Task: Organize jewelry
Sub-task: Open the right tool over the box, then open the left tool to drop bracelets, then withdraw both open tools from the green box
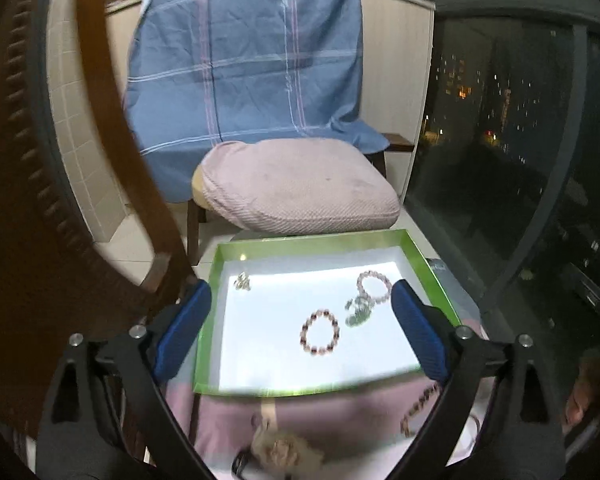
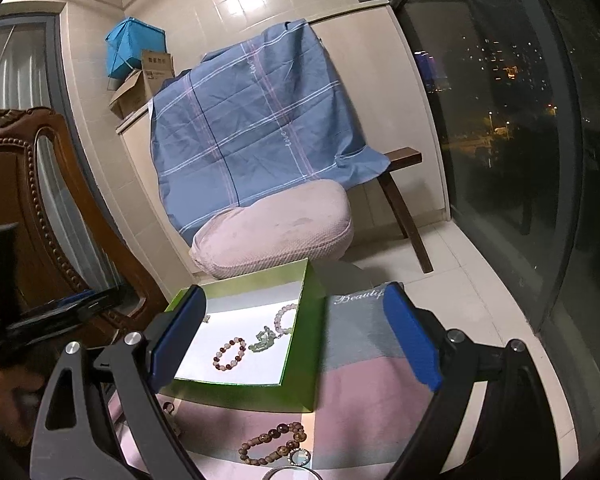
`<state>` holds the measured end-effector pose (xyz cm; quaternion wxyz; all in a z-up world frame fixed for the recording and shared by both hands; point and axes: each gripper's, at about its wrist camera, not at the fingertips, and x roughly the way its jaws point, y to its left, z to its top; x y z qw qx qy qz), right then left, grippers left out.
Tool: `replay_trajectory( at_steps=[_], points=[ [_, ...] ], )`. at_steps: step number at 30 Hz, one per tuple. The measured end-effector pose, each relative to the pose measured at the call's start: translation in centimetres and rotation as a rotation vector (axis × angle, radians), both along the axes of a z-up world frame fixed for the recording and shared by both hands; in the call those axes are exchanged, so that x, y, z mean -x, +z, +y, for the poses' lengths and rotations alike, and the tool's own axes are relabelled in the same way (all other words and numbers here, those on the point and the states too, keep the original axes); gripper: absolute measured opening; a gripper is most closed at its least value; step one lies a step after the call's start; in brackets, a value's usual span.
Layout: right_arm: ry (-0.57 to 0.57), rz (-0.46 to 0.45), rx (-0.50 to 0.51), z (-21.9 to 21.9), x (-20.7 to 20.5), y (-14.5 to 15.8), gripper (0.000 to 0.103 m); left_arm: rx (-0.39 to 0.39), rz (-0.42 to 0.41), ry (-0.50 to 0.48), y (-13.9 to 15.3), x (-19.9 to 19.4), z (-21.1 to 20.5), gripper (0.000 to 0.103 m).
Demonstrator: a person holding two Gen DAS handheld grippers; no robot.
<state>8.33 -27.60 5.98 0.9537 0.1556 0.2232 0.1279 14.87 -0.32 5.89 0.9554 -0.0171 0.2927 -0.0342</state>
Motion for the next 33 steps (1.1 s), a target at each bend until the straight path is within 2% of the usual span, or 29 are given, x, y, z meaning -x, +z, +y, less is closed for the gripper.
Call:
replay_trajectory(
  at_steps=[4,7,10,12,14,19,33],
  points=[
    [0.013,0.003,0.029,0.4,0.5,-0.1,0.088,0.014,-0.019,0.040,-1.4,4.3,1.5,0.092],
    [0.032,0.006,0.068,1.2,1.0,-0.2,0.088,0.031,-0.029,0.091,-3.8,7.2,2.7,0.092],
    [0.054,0.012,0.117,2.1,1.7,-0.4,0.088,0.038,0.000,0.135,-6.0,7.7,3.5,0.092],
    [0.073,0.019,0.161,2.8,2.3,-0.7,0.088,0.034,0.040,0.110,-7.0,7.2,3.9,0.092],
    [0.079,0.029,0.196,3.3,2.7,-0.9,0.088,0.024,0.032,0.114,-7.1,7.0,4.2,0.092],
    [0.081,0.065,0.239,3.7,3.6,-1.6,0.088,0.062,0.054,0.114,-6.9,6.9,5.0,0.092],
    [0.051,0.109,0.234,3.3,3.2,-2.7,0.088,0.056,0.045,0.090,-6.6,7.4,4.6,0.092]
  ],
)
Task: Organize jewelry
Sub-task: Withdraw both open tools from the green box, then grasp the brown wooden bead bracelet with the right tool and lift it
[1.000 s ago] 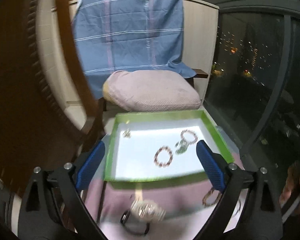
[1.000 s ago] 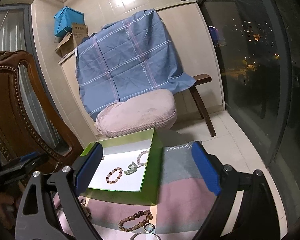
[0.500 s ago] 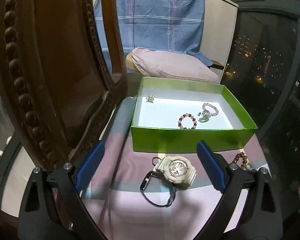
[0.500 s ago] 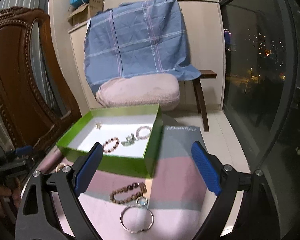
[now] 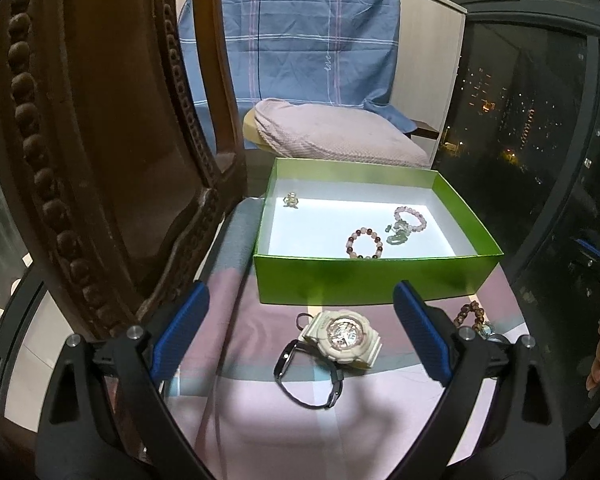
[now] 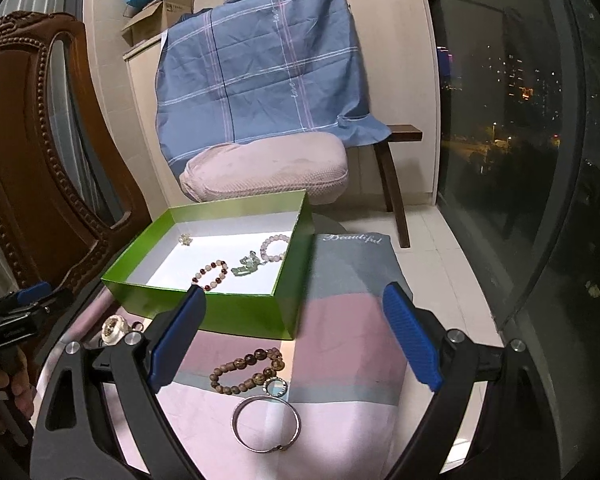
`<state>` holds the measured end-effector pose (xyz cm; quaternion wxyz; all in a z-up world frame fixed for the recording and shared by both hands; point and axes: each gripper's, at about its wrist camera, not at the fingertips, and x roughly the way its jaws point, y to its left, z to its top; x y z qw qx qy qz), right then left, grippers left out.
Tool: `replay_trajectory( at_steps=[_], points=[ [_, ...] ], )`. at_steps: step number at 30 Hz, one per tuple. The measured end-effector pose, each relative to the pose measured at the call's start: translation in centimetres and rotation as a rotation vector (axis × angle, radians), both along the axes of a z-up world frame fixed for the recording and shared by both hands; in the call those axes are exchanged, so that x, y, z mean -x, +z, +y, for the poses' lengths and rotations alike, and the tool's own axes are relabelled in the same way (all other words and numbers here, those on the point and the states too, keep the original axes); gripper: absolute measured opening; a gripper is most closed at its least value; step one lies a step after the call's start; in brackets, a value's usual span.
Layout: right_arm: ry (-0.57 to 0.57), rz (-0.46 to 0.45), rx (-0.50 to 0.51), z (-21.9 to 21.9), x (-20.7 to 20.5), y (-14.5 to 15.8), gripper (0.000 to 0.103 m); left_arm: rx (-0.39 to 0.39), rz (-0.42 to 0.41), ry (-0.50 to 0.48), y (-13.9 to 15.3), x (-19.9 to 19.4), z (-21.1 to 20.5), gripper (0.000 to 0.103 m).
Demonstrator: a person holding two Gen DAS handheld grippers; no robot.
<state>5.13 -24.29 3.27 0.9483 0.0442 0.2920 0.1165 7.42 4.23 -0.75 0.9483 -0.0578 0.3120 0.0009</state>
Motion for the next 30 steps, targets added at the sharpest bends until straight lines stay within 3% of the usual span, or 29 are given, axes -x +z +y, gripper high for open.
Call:
replay_trajectory(
  at_steps=[5,8,13,19,30],
  points=[
    [0.008,0.045,0.036,0.6,-0.7,-0.9,0.088,0.003,0.005,-0.012,0.1,-0.1,-0.4,0.092],
    [0.031,0.155,0.117,1.9,-2.0,-3.1,0.085,0.003,-0.002,-0.018,0.3,0.0,-0.5,0.092],
    [0.088,0.267,0.206,4.4,-3.5,-6.0,0.067,0.001,-0.008,-0.029,0.5,0.3,-0.7,0.092],
    [0.115,0.325,0.243,5.8,-4.5,-7.8,0.047,-0.002,-0.009,-0.038,0.5,0.3,-0.9,0.092],
    [0.136,0.384,0.267,6.8,-6.5,-9.6,0.036,0.010,-0.006,-0.040,0.7,0.3,-0.8,0.092]
  ],
)
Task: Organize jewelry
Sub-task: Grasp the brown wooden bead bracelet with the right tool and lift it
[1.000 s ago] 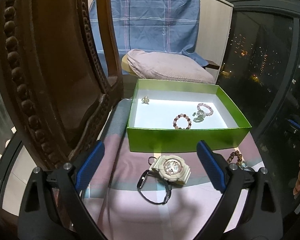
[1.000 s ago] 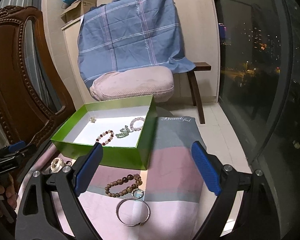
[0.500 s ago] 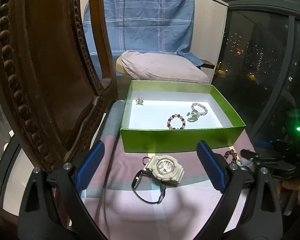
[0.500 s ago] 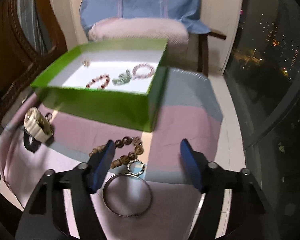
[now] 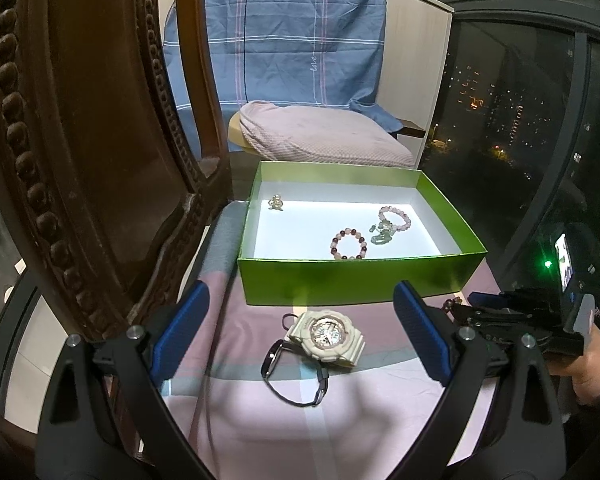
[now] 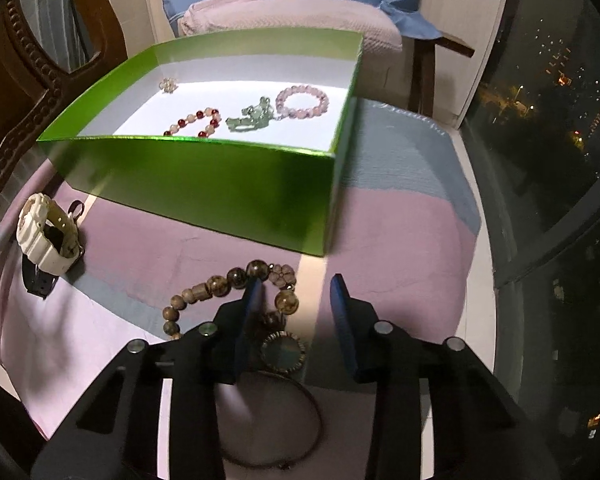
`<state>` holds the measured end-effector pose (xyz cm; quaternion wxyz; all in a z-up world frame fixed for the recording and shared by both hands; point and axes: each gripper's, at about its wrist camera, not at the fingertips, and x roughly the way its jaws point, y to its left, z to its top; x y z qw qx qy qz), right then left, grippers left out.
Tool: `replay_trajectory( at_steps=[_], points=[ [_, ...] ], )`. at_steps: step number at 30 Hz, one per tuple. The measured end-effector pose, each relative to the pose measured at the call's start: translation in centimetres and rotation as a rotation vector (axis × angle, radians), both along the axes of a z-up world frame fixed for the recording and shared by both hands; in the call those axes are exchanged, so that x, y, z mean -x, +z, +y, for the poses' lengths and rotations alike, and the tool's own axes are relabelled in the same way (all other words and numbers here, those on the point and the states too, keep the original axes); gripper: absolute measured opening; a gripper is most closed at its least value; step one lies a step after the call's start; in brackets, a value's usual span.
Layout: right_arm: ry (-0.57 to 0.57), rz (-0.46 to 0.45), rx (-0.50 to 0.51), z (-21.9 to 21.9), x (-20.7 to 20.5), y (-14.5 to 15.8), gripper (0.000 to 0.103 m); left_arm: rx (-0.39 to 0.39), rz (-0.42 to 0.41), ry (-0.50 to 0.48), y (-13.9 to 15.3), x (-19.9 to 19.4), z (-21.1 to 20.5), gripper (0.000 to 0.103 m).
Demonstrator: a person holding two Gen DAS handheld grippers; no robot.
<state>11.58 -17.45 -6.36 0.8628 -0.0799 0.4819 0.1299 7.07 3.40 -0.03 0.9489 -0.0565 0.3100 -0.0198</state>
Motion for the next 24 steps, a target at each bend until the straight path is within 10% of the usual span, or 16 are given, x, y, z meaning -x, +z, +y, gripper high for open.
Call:
replay_trajectory(
  at_steps=[7,24],
  points=[
    [0.040,0.006,-0.003,1.0,-0.2,-0.2,0.011,0.003,0.004,0.008,0.0,0.0,0.4,0.092],
    [0.056,-0.301,-0.376,-3.8,5.0,10.4,0.011,0.048,0.094,0.042,-1.6,-1.4,1.5,0.092]
  ],
)
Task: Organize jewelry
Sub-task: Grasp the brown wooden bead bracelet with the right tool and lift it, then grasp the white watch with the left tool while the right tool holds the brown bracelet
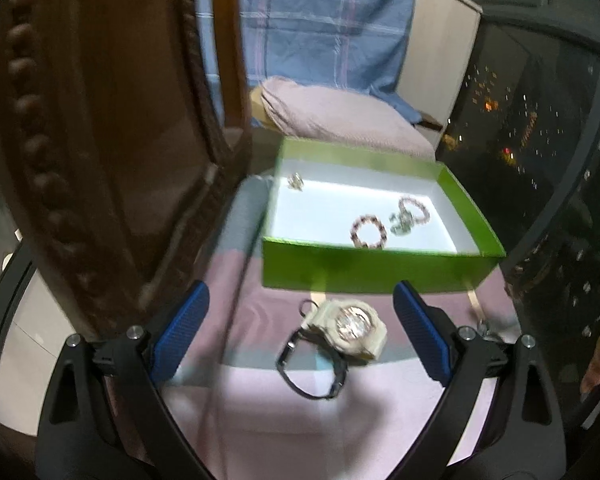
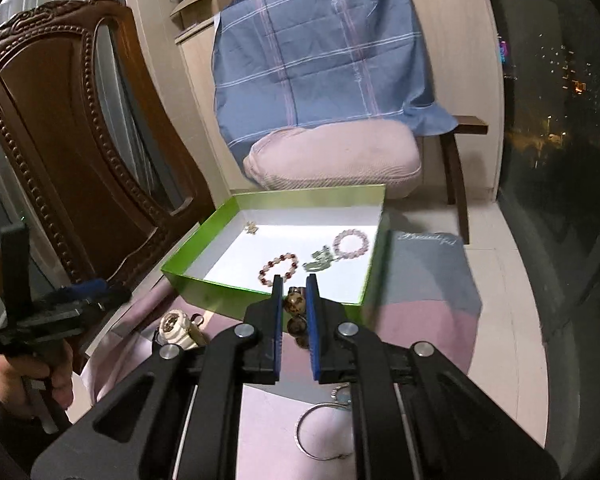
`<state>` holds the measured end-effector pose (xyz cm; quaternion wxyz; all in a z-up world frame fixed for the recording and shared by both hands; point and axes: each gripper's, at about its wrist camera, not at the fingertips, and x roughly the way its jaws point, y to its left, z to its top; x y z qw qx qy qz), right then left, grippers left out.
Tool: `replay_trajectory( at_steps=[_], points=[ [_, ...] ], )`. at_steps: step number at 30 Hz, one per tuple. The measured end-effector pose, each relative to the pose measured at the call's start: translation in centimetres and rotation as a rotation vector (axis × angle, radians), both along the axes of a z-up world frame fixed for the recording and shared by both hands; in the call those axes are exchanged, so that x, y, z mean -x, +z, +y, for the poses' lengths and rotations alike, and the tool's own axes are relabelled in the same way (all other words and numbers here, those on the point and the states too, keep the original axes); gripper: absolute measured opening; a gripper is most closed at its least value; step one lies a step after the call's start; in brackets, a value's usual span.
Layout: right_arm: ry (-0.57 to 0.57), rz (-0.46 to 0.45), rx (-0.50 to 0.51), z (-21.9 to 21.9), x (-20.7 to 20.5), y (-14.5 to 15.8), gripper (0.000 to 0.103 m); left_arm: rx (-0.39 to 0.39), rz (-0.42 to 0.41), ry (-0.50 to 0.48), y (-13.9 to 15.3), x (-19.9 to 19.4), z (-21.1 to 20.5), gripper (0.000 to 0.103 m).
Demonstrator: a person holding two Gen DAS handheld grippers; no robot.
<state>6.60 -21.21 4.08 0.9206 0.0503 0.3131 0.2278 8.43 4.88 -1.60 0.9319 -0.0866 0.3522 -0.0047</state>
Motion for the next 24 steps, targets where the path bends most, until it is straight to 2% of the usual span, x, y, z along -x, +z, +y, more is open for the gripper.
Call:
replay_trajectory(
  at_steps=[4,7,10,13,19,24],
  points=[
    [-0.008,0.020,0.005,-0.3,-0.3,-0.5,0.011,-0.041,0.056,-0.025,-1.5,-0.9,-3.0,0.092],
    [-0.002,0.019,0.013,-0.2,-0.2,-0.7,0.011,-0.068,0.090,-0.001,-2.5,-1.6,-4.2,0.090],
    [0.010,0.016,0.012,0.3,-0.3,-0.7,0.011,-0.072,0.140,0.033,-3.6,-2.6,-4.8,0.079],
    [0.014,0.017,0.012,0.4,-0.3,-0.6,0.011,-0.043,0.189,0.042,-4.6,-3.6,-4.9,0.056],
    [0.013,0.015,0.015,0.4,-0.3,-0.6,0.011,0.001,0.163,0.039,-4.3,-3.5,-4.3,0.051],
    [0.014,0.008,0.008,0.2,-0.1,-0.4,0.011,0.011,0.103,-0.006,-2.2,-1.8,-4.1,0.051]
  ],
)
